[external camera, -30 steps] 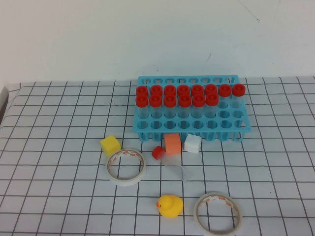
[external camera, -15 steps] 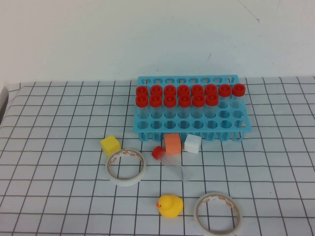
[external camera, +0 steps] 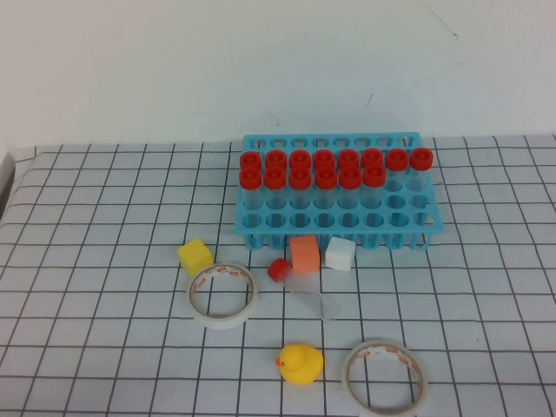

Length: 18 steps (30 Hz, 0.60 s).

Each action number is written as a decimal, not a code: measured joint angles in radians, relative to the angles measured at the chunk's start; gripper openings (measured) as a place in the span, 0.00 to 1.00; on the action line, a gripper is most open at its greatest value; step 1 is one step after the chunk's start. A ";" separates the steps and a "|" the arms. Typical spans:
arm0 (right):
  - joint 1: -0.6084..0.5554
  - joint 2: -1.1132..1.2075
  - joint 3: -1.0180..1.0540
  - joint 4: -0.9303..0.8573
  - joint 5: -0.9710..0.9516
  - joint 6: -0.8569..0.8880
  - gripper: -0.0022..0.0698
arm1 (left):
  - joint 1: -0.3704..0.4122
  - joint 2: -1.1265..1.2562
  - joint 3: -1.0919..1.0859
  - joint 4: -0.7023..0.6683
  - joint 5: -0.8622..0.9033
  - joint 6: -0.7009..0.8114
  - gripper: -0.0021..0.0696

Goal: Place the test tubes

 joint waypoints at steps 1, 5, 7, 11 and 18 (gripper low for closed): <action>0.000 0.000 0.000 0.031 -0.002 -0.007 0.03 | 0.000 0.000 0.000 -0.015 -0.011 0.000 0.03; 0.000 0.000 0.000 0.040 -0.008 -0.051 0.03 | 0.000 0.000 0.000 -0.042 -0.025 0.000 0.03; 0.000 0.000 0.000 0.042 -0.014 -0.060 0.03 | 0.000 0.000 0.000 -0.045 -0.032 0.000 0.03; 0.000 0.000 0.000 0.042 -0.024 -0.070 0.03 | 0.000 0.000 0.000 -0.046 -0.033 0.007 0.03; 0.000 0.000 0.000 0.042 -0.013 -0.164 0.03 | 0.000 0.023 -0.078 -0.023 0.084 0.220 0.03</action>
